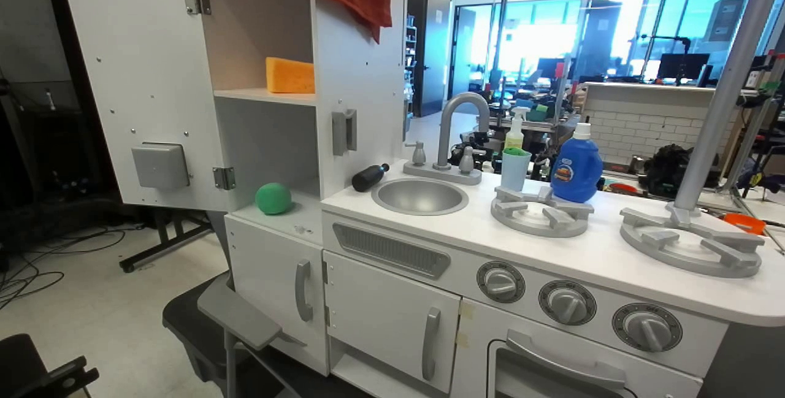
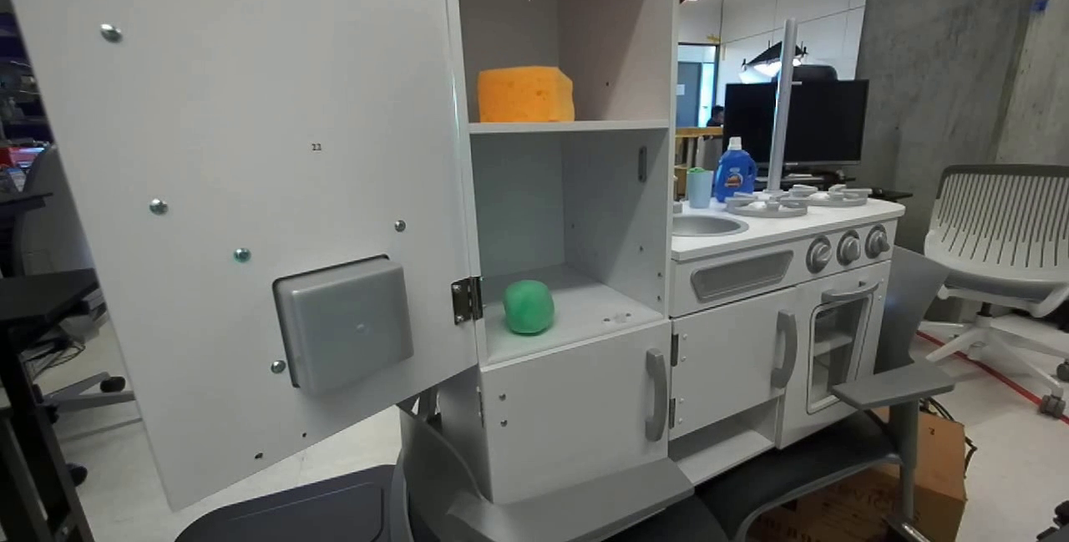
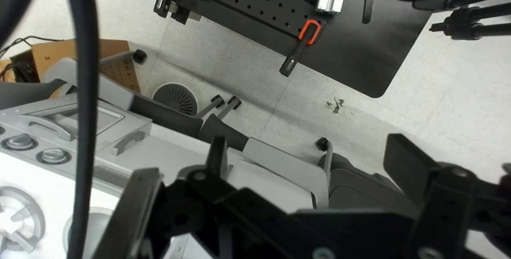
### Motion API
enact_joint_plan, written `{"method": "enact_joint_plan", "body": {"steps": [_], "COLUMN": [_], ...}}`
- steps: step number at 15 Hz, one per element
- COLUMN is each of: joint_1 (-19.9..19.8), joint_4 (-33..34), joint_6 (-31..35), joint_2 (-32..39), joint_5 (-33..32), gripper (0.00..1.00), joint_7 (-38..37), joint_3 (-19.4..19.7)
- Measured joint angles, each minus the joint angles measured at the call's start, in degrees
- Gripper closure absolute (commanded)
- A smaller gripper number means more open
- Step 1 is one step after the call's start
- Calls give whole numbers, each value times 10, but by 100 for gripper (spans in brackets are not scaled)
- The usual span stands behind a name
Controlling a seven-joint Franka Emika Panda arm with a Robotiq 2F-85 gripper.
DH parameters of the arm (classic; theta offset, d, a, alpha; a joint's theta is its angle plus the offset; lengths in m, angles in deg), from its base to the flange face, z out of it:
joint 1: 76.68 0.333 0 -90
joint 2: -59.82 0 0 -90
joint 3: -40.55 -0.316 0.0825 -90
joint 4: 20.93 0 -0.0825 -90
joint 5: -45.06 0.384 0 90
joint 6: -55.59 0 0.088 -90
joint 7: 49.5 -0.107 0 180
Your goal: Open the door of the top cabinet then put the green plushie in the bottom compartment and the orange sponge in the top compartment of the open cabinet
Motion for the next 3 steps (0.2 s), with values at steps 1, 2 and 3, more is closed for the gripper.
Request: {"method": "enact_joint_plan", "body": {"steps": [1, 2, 3], "joint_1": [4, 8, 10], "joint_4": [-14, -28, -40], "joint_6": [0, 0, 0], "joint_2": [-10, -21, -31], "joint_5": [0, 0, 0], "gripper": [0, 0, 0], "joint_7": [-11, -18, -22], "joint_3": [2, 4, 5]}}
